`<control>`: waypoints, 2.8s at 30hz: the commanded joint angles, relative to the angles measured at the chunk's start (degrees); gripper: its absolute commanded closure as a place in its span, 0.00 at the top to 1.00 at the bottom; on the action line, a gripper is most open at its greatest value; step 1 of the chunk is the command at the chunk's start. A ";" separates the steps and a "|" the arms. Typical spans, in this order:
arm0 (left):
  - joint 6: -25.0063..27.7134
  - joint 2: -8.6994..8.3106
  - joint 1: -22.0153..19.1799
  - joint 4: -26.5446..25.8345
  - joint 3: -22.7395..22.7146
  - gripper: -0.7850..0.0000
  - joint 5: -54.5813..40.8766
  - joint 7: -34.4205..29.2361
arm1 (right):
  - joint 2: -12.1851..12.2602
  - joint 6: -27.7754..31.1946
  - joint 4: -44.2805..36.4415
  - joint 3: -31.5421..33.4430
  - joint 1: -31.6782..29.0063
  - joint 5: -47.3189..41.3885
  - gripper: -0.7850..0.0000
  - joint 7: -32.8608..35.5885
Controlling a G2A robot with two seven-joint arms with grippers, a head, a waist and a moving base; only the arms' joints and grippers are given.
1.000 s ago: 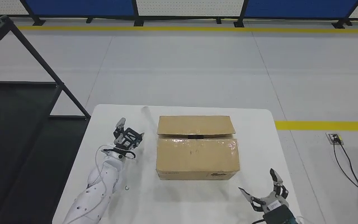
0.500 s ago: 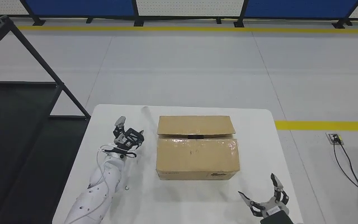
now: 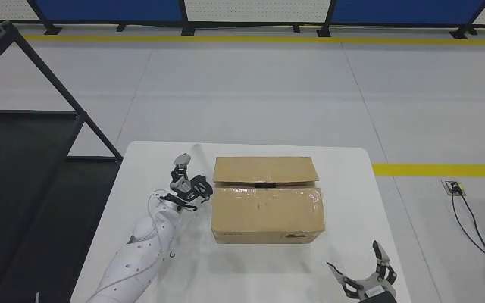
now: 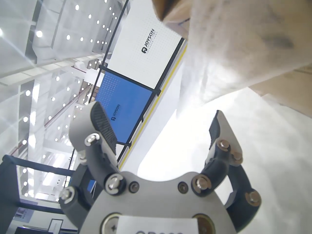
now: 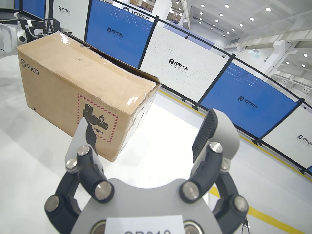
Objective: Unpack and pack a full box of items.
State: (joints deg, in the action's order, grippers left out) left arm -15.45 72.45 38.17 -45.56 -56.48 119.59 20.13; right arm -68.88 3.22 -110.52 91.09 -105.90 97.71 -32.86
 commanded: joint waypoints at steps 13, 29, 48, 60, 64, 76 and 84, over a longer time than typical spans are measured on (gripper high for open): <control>-5.22 4.55 -6.38 9.98 2.49 1.00 -7.42 1.93 | -0.07 -0.27 -0.56 0.66 -0.65 -0.51 1.00 1.24; -13.04 6.08 -7.04 13.04 -1.73 1.00 -16.78 8.62 | 0.07 2.39 -0.01 1.15 1.70 -0.42 1.00 2.49; -17.74 3.31 1.61 1.24 -10.99 1.00 -18.93 9.73 | 0.40 5.09 0.44 1.66 3.27 1.15 1.00 0.95; -20.92 0.38 13.37 -13.47 -18.17 1.00 -9.02 3.58 | 0.78 8.27 2.03 1.60 5.83 2.51 1.00 -0.74; -22.19 -0.15 17.18 -17.97 -20.13 1.00 -5.74 0.78 | 0.92 9.49 2.65 1.47 6.96 2.91 1.00 -1.06; -21.14 -1.04 25.85 -25.84 -24.77 1.00 0.14 -4.74 | 1.35 12.42 3.65 0.79 9.63 4.52 1.00 -0.92; -19.64 -0.91 27.66 -26.91 -26.14 1.00 -0.50 -6.72 | 1.63 13.35 3.26 0.84 10.08 5.23 1.00 -0.47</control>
State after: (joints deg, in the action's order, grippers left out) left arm -35.41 71.53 65.60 -72.26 -82.38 119.50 13.46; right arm -67.28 16.51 -107.21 91.92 -95.84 102.87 -33.37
